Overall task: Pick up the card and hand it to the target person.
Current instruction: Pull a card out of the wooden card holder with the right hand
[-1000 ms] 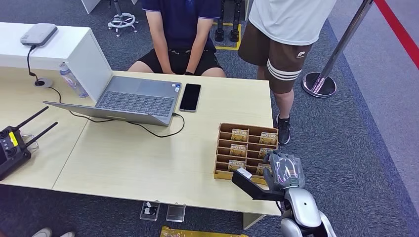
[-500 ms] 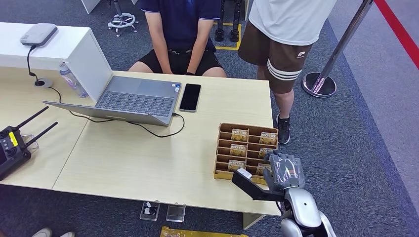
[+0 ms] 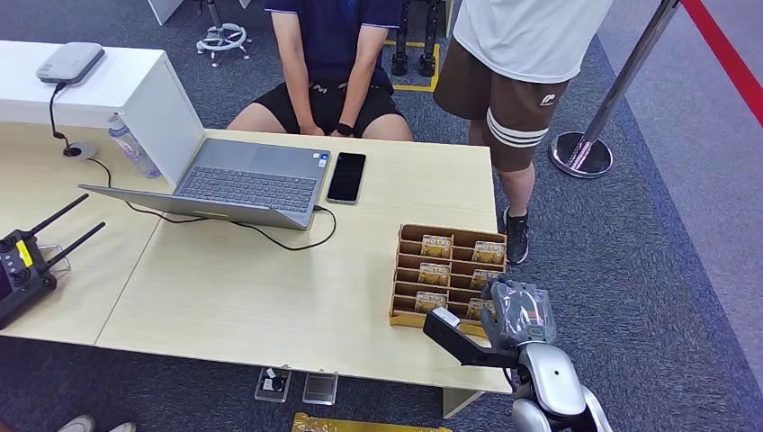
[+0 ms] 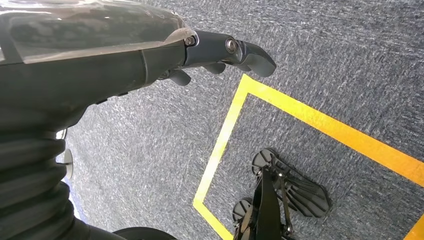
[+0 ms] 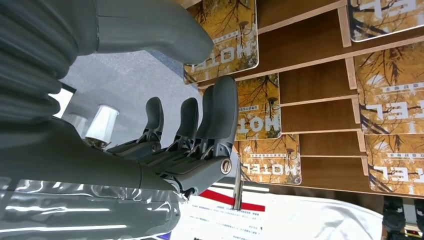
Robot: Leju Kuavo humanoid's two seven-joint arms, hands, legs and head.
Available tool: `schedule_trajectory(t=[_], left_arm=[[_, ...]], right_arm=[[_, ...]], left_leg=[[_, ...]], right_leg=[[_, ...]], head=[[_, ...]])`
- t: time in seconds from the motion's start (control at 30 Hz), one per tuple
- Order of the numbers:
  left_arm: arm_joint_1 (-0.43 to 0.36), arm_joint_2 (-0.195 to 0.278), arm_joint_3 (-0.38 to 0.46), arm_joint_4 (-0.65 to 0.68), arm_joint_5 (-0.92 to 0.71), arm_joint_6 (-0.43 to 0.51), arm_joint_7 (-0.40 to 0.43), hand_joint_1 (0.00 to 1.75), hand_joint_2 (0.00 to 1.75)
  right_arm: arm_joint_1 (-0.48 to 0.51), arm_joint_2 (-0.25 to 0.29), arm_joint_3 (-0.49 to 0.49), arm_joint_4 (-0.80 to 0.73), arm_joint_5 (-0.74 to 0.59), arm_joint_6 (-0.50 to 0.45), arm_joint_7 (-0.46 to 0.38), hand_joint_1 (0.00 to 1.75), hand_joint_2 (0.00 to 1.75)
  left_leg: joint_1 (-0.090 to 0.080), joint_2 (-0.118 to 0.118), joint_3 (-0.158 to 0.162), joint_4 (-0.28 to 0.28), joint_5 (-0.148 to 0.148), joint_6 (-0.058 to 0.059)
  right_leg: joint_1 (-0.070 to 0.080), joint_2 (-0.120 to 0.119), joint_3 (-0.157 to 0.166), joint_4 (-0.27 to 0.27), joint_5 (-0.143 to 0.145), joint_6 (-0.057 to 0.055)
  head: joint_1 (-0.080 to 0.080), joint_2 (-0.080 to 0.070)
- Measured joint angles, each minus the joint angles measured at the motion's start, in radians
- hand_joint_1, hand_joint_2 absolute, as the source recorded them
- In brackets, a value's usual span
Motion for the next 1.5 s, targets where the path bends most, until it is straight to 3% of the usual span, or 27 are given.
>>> schedule_trajectory(t=[0.13, 0.43, 0.67, 1.1, 1.2, 1.23, 1.33, 1.5], left_arm=[[0.000, 0.000, 0.005, 0.000, 0.000, 0.000, 0.001, 0.00, 1.75], [0.000, 0.000, 0.006, 0.000, 0.000, 0.000, 0.000, 0.00, 1.75], [0.000, 0.000, 0.007, 0.000, 0.000, 0.001, 0.000, 0.00, 1.75], [0.000, 0.001, 0.008, 0.000, -0.005, -0.004, -0.002, 0.00, 1.75], [0.000, 0.002, 0.008, 0.000, -0.002, -0.031, -0.008, 0.00, 0.44], [0.000, 0.003, 0.009, 0.000, 0.002, -0.046, -0.011, 0.00, 0.44], [0.000, 0.007, 0.017, 0.000, 0.025, -0.112, -0.023, 0.00, 1.75], [0.000, 0.016, 0.035, 0.000, 0.056, -0.209, -0.033, 0.00, 1.75]], right_arm=[[0.000, 0.000, 0.000, 0.004, -0.001, 0.001, -0.001, 0.93, 1.75], [0.000, 0.000, 0.000, 0.007, -0.001, 0.002, -0.001, 1.05, 1.75], [-0.001, 0.000, 0.000, 0.009, -0.001, 0.002, -0.002, 1.35, 1.75], [-0.005, 0.000, -0.001, 0.013, -0.001, 0.003, -0.003, 1.38, 1.75], [-0.003, 0.000, -0.005, 0.013, -0.001, 0.003, -0.004, 1.39, 1.75], [-0.002, 0.000, -0.006, 0.013, -0.001, 0.003, -0.004, 1.39, 1.75], [0.003, 0.000, -0.011, 0.010, -0.001, 0.002, -0.004, 1.40, 1.75], [0.018, 0.000, -0.023, -0.002, 0.002, 0.003, -0.005, 1.41, 1.75]], left_leg=[[0.000, 0.000, 0.000, 0.000, 0.000, 0.000], [0.000, 0.000, 0.000, 0.000, 0.000, 0.000], [0.000, 0.000, 0.000, 0.000, 0.000, 0.000], [0.000, 0.000, 0.000, 0.000, 0.000, 0.000], [0.000, 0.000, 0.000, 0.000, 0.000, 0.000], [0.000, 0.000, 0.001, 0.000, 0.000, 0.000], [0.000, 0.000, 0.001, 0.000, 0.000, 0.000], [0.000, 0.000, 0.001, 0.000, 0.000, 0.000]], right_leg=[[0.000, 0.000, 0.000, 0.000, 0.000, 0.000], [0.000, 0.000, 0.000, 0.000, 0.000, 0.000], [0.000, 0.000, 0.000, 0.000, 0.000, 0.000], [0.000, 0.000, 0.000, 0.000, 0.000, 0.000], [0.000, 0.000, 0.000, 0.000, 0.000, 0.000], [0.000, 0.000, 0.000, 0.000, 0.000, 0.000], [0.000, 0.000, 0.000, 0.000, 0.000, 0.000], [0.000, 0.000, 0.000, 0.000, 0.000, 0.000]], head=[[0.000, 0.000], [0.000, 0.000], [0.000, 0.000], [0.000, 0.000], [0.000, 0.000], [0.000, 0.000], [0.000, 0.000], [0.000, 0.000]])
